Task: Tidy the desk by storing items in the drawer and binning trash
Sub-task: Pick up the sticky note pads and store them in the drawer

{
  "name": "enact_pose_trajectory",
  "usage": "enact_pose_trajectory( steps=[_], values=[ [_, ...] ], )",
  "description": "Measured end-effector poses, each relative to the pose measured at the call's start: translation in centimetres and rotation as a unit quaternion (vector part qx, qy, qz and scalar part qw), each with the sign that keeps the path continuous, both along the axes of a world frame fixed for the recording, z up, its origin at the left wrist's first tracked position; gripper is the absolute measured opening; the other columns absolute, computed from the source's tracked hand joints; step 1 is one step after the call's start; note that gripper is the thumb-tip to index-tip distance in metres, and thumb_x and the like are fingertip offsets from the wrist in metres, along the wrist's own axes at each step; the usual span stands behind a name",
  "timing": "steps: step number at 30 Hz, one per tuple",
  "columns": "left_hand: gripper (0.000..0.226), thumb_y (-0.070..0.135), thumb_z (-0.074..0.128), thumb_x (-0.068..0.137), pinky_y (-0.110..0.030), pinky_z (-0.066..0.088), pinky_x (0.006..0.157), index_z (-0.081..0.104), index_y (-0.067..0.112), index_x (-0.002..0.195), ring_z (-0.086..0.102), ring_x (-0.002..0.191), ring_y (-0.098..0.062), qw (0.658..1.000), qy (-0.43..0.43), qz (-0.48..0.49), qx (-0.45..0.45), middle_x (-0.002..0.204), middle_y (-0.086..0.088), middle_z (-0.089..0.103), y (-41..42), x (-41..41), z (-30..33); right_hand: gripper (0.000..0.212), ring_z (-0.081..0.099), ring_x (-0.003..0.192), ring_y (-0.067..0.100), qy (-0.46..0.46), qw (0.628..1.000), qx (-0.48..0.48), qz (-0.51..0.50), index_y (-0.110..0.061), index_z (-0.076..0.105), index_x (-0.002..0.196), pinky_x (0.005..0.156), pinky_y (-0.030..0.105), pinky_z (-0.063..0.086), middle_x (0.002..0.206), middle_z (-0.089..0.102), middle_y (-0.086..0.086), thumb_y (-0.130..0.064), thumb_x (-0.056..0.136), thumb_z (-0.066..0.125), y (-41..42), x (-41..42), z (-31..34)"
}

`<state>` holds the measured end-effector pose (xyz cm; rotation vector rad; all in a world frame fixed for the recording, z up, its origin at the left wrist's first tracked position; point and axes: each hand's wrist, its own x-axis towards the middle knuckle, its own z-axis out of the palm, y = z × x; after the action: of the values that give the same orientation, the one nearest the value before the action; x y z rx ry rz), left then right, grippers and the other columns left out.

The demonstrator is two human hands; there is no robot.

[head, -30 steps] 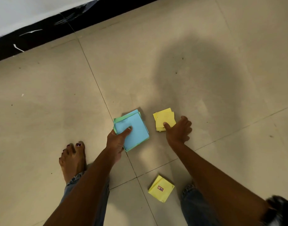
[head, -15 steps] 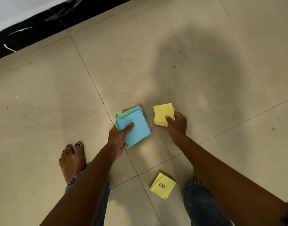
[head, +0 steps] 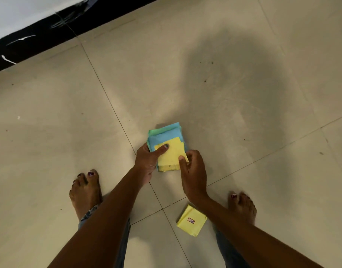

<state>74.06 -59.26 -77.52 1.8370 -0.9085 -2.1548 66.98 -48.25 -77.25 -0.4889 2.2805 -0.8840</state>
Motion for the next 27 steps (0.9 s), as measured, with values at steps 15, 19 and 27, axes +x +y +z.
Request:
enact_pose_trajectory(
  steps=[15, 19, 27],
  values=[
    [0.021, 0.008, 0.064, 0.086, -0.023, 0.057, 0.053, 0.058, 0.023, 0.1, 0.063, 0.084, -0.014, 1.0, 0.008, 0.002, 0.001, 0.097, 0.004, 0.065, -1.6, 0.4, 0.3, 0.044, 0.064, 0.076, 0.014, 0.153, 0.688, 0.26, 0.66, -0.026, 0.067, 0.07, 0.062, 0.029, 0.051, 0.081, 0.067, -0.004, -0.046, 0.035, 0.085, 12.2, 2.9, -3.4],
    [0.031, 0.007, 0.064, 0.086, -0.024, 0.056, 0.052, 0.055, 0.018, 0.114, 0.063, 0.086, -0.016, 1.0, 0.011, 0.002, 0.017, 0.099, 0.001, 0.065, -1.2, -0.4, 3.4, 0.04, 0.049, 0.113, 0.031, 0.109, 0.693, 0.324, 0.634, -0.011, 0.065, 0.099, 0.088, 0.045, 0.043, 0.118, 0.055, 0.013, -0.02, 0.063, 0.079, 9.6, 0.5, 1.1],
    [0.029, 0.007, 0.066, 0.085, -0.027, 0.057, 0.056, 0.059, 0.016, 0.11, 0.063, 0.085, -0.019, 0.998, 0.03, 0.045, 0.03, 0.097, -0.001, 0.066, -2.4, -3.3, 19.3, 0.036, 0.055, 0.111, 0.029, -0.021, 0.921, 0.225, 0.317, -0.009, 0.045, 0.127, 0.088, 0.033, 0.042, 0.119, 0.059, 0.01, -0.02, 0.093, 0.051, 3.3, -7.0, 17.4]
  ],
)
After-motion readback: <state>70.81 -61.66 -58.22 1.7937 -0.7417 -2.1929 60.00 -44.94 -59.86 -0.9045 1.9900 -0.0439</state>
